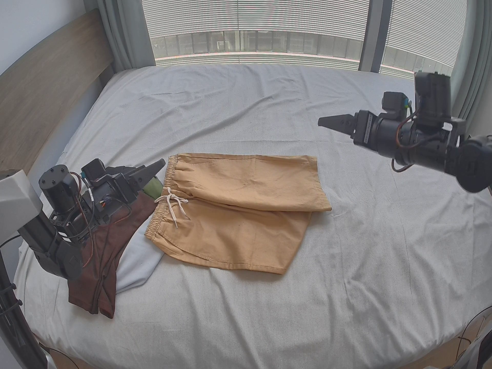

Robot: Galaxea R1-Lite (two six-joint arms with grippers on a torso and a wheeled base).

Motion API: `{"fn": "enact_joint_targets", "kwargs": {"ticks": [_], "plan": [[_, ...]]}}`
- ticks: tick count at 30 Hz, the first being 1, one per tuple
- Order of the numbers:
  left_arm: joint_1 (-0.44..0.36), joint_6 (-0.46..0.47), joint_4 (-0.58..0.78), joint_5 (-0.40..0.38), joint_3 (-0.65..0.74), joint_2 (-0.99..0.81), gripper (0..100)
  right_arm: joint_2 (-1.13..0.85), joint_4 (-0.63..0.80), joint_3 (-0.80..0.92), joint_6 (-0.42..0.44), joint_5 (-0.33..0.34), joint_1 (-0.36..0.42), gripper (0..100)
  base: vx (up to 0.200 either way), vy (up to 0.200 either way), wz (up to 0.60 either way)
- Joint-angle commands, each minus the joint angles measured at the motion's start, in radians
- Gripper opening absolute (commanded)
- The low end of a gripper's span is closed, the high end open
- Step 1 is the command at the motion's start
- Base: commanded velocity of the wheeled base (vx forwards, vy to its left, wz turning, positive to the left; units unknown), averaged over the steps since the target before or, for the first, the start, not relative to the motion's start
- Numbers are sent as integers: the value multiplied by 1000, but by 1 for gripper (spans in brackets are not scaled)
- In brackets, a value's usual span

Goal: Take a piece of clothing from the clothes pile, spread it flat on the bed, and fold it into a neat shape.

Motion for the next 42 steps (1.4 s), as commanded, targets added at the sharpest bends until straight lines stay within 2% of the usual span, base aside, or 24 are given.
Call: {"fn": "enact_joint_targets", "kwargs": {"ticks": [1, 4, 14, 21, 25, 33, 42], "plan": [[15, 75, -1, 6, 28, 95, 100, 241, -292, 233, 38, 65, -37, 100, 0, 0, 0], [27, 107, -1, 3, 27, 128, 100, 318, -326, 233, 39, 70, -34, 100, 0, 0, 0], [60, 112, -1, -6, 45, 169, 100, 508, -455, 224, 72, 70, -32, 100, 0, 0, 0], [57, 110, -1, -5, 44, 171, 100, 582, -461, 214, 82, 68, -37, 100, 0, 0, 0], [57, 110, -1, -5, 45, 171, 100, 638, -472, 167, 133, 67, -32, 100, 0, 0, 0], [55, 112, -1, -3, 45, 169, 100, 717, -472, 122, 141, 63, -27, 100, 0, 0, 0], [54, 110, -1, -3, 50, 169, 100, 738, -472, 72, 179, 63, -1, 100, 0, 0, 0]]}}
